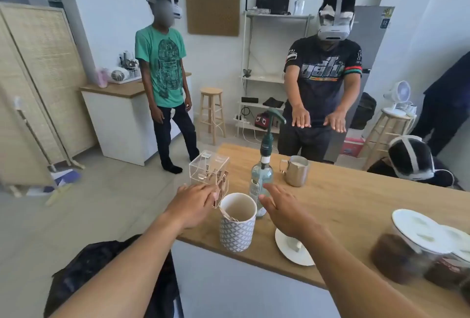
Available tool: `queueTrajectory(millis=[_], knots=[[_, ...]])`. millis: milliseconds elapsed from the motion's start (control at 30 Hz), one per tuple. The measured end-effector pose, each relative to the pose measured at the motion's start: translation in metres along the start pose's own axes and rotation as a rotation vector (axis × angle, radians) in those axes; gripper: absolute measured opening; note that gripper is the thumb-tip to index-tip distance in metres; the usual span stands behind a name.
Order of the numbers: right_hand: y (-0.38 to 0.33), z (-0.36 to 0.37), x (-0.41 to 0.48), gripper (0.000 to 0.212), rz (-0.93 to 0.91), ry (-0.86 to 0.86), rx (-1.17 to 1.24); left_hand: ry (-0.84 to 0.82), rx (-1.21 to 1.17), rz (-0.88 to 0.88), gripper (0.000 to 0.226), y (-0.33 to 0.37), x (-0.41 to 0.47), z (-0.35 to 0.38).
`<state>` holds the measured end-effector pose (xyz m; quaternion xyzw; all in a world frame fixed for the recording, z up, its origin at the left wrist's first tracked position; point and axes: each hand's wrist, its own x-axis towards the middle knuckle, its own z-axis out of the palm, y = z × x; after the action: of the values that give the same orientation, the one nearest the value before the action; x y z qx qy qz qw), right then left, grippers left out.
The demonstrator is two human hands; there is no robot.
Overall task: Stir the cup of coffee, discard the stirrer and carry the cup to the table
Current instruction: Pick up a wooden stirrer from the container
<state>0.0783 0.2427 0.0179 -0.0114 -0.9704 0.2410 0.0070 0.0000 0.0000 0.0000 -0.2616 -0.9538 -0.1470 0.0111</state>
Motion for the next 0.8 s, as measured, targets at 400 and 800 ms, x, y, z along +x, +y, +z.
queueTrajectory(millis=[400, 800], knots=[[-0.010, 0.062, 0.046, 0.031, -0.005, -0.038, 0.034, -0.113, 0.013, -0.048, 0.041, -0.061, -0.007, 0.044], [-0.028, 0.078, 0.093, 0.033, 0.113, -0.130, 0.044, -0.180, -0.001, -0.051, 0.040, -0.082, 0.013, 0.063]])
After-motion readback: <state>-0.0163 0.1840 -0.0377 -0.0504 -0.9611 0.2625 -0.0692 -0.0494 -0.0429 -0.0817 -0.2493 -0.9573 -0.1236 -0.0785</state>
